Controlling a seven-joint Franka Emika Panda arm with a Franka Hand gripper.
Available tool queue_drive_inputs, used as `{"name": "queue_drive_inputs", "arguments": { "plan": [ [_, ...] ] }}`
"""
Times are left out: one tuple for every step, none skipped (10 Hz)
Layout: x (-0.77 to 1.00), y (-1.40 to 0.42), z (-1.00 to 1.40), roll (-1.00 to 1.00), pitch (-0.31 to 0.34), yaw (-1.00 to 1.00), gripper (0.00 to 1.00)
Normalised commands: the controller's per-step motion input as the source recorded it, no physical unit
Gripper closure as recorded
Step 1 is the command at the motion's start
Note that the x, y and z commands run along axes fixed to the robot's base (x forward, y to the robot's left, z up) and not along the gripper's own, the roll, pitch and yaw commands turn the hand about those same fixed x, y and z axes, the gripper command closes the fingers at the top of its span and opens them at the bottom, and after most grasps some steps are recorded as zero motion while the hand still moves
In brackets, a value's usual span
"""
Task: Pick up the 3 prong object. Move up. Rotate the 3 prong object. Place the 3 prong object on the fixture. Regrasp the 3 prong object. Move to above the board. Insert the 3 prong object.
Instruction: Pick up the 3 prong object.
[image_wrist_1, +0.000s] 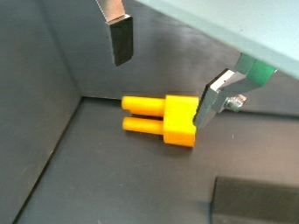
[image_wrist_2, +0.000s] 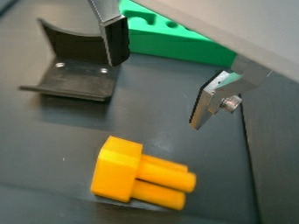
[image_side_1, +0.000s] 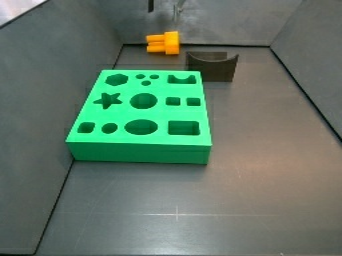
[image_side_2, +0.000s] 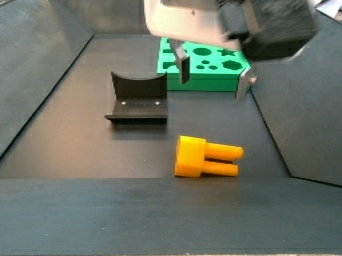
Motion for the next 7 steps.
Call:
{"name": "queue_drive_inputs", "arguments": {
  "plan": [
    [0.02, 0.0, -0.35, -0.03, 0.0, -1.0, 0.0],
    [0.0, 0.0, -0.36, -0.03, 0.0, -1.0, 0.0],
    [0.0, 0.0, -0.35, -0.04, 0.0, -1.0, 0.0],
    [0.0, 0.13, -0.34, -0.06, 0.0, -0.82, 0.0],
    [0.0, 0.09, -0.41, -0.04, 0.0, -0.9, 0.0],
    [0.03, 0.07, -0.43, -0.03, 0.0, -0.94, 0.0],
    [0.08, 0.04, -0.39, -0.05, 0.0, -0.95, 0.0]
  ]
}}
